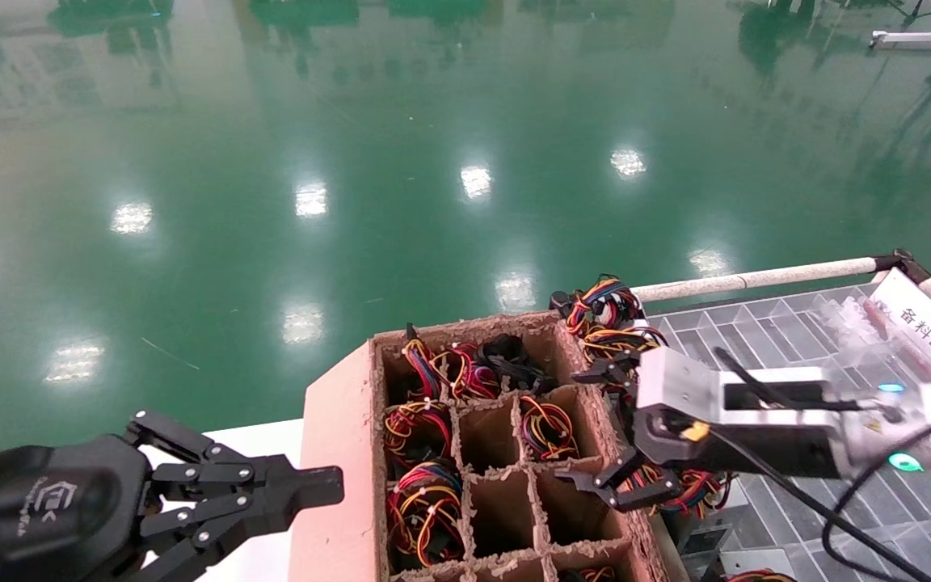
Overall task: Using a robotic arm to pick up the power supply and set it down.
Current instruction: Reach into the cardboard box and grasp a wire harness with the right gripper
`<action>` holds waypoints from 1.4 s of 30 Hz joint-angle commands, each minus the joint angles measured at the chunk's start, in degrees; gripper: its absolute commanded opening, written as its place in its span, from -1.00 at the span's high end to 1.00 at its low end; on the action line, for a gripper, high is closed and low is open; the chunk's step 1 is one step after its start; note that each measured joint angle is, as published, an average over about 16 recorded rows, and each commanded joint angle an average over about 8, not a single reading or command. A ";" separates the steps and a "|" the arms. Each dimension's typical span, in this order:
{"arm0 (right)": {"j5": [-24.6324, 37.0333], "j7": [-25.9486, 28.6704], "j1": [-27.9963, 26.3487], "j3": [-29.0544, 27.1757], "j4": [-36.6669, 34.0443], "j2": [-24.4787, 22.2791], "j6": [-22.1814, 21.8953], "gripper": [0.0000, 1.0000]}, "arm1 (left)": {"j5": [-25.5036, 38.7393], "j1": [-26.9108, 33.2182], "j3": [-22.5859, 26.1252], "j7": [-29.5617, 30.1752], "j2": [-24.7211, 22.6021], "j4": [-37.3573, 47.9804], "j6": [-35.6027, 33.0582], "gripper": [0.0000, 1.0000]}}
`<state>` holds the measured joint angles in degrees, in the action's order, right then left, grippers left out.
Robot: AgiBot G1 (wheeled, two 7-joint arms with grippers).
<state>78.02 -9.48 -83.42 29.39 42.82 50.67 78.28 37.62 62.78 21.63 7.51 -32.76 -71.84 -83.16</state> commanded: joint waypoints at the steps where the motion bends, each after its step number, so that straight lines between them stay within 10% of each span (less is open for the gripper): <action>1: 1.83 -2.00 -2.48 1.00 -3.57 1.76 0.36 0.61 | 0.00 0.00 0.00 0.00 0.00 0.00 0.00 1.00; 6: 4.17 -6.67 -6.36 2.35 -12.09 6.25 -0.49 1.00 | 0.00 0.00 0.00 0.00 0.00 0.00 0.00 1.00; 30: 6.69 -22.08 -14.61 3.37 -35.14 18.05 -9.66 1.00 | -0.01 0.00 0.01 0.00 0.00 0.00 0.00 0.72; 34: 6.77 -22.89 -15.12 3.38 -37.02 18.47 -10.42 1.00 | -0.01 0.00 0.01 0.00 0.00 0.00 0.00 0.43; 42: 6.52 -23.92 -15.84 3.19 -39.46 18.61 -10.42 1.00 | -0.01 0.00 0.01 -0.01 0.00 0.00 0.00 -0.97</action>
<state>84.43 -33.34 -99.18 32.50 3.45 69.18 68.12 37.61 62.78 21.64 7.51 -32.76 -71.84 -83.16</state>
